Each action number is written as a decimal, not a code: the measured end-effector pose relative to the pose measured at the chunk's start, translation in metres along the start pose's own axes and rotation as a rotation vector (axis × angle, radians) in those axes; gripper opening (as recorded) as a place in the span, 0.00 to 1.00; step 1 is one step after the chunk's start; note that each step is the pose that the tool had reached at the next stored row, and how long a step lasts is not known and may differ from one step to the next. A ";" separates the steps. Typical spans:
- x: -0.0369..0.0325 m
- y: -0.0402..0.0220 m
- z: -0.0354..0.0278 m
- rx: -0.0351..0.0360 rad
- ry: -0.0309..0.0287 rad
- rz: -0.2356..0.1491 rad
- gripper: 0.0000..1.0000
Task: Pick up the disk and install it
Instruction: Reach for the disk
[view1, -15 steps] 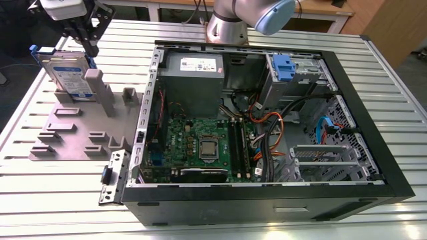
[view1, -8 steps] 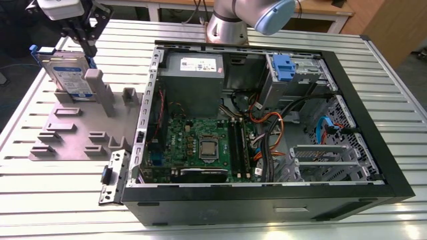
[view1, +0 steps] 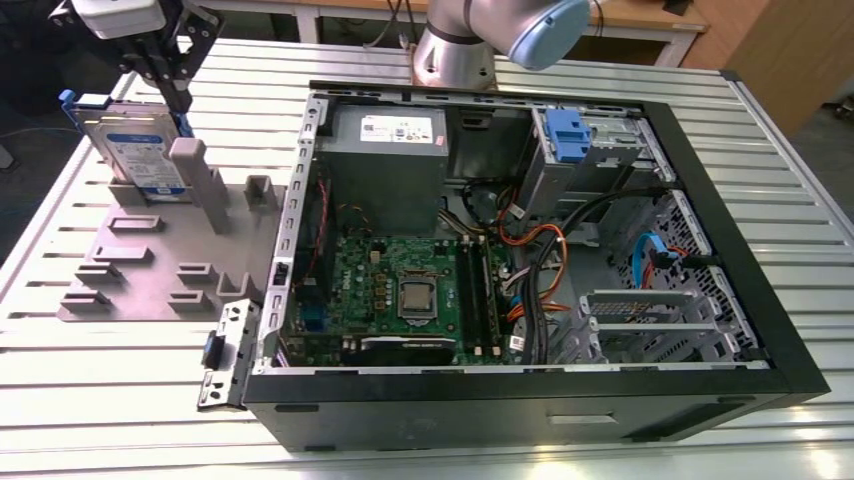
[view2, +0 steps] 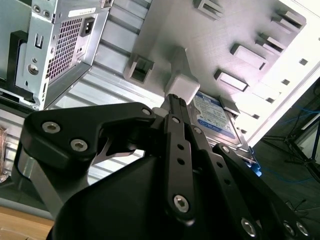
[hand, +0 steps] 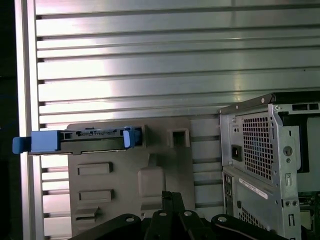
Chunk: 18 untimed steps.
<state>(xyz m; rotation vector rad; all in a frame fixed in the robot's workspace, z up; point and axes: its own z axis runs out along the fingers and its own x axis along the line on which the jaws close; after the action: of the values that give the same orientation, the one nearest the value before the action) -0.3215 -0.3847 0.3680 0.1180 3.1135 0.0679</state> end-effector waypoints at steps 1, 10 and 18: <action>0.0000 0.0000 0.0000 0.0000 0.0000 0.000 0.11; 0.0017 0.0002 0.0000 -0.0001 0.0000 0.000 0.11; 0.0176 0.0039 0.0002 0.0000 0.0000 0.000 0.11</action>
<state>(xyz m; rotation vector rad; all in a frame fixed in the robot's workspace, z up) -0.3388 -0.3794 0.3675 0.1181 3.1134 0.0680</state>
